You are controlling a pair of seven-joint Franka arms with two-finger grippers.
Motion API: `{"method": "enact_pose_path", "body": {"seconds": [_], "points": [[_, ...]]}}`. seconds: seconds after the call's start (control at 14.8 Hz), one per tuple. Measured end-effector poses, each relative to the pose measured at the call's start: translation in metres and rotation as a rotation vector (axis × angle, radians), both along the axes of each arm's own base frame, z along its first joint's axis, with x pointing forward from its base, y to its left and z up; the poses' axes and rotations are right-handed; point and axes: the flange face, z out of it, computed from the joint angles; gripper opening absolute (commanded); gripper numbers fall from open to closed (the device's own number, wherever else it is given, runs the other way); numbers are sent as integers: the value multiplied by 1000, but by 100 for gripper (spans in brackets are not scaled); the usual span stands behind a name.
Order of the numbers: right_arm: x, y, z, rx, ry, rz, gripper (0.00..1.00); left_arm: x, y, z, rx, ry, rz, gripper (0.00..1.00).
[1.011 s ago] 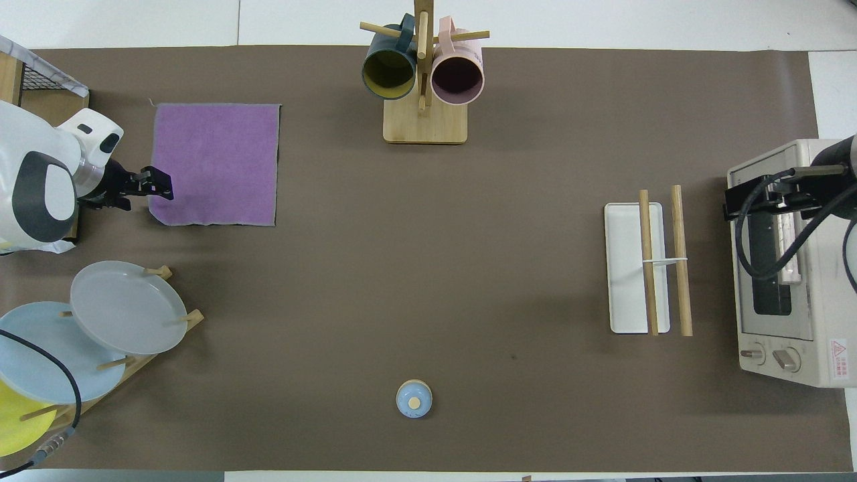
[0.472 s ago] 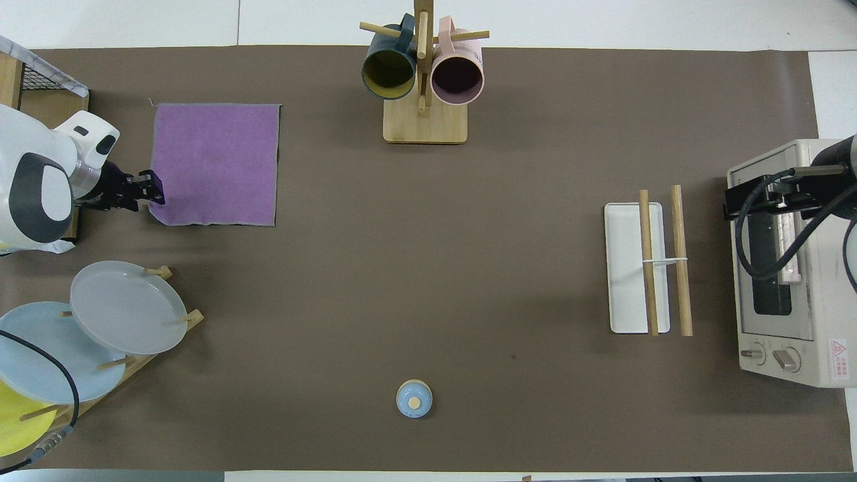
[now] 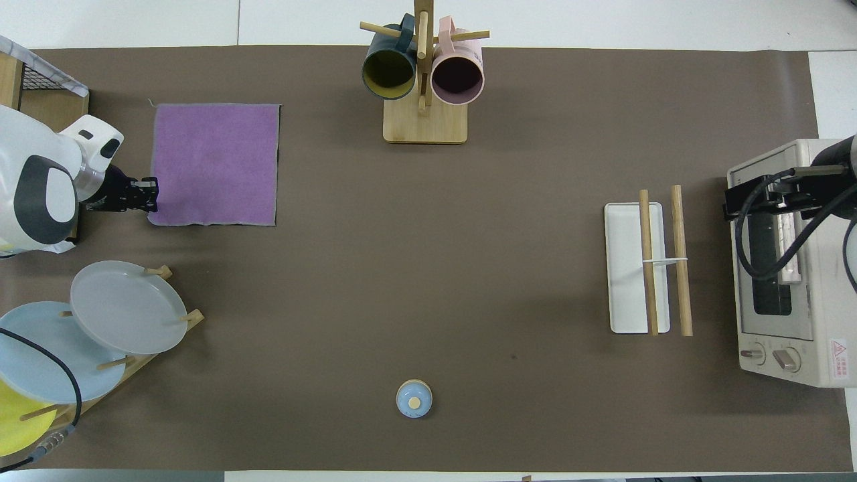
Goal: Fold towel and hang on rack
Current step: 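Move the left gripper to the near edge of the purple towel, then lift the towel edge with the left gripper and fold it over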
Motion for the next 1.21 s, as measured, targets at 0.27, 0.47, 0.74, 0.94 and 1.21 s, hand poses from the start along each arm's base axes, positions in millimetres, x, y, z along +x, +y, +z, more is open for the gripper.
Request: {"method": "enact_pose_path", "body": {"seconds": [0.27,0.47,0.74,0.94,1.21], "points": [[0,0,0,0,0,0,100,5,-5,16,-1,-28,-23,0],[0,0,0,0,0,0,100,7,-13,49,0,-78,-81,0],[0,0,0,0,0,0,100,0,-82,96,-1,-126,-198,0],[0,0,0,0,0,0,100,-22,-153,97,2,-111,-293,0],[0,0,0,0,0,0,100,-69,-230,50,26,-145,-298,0]]}}
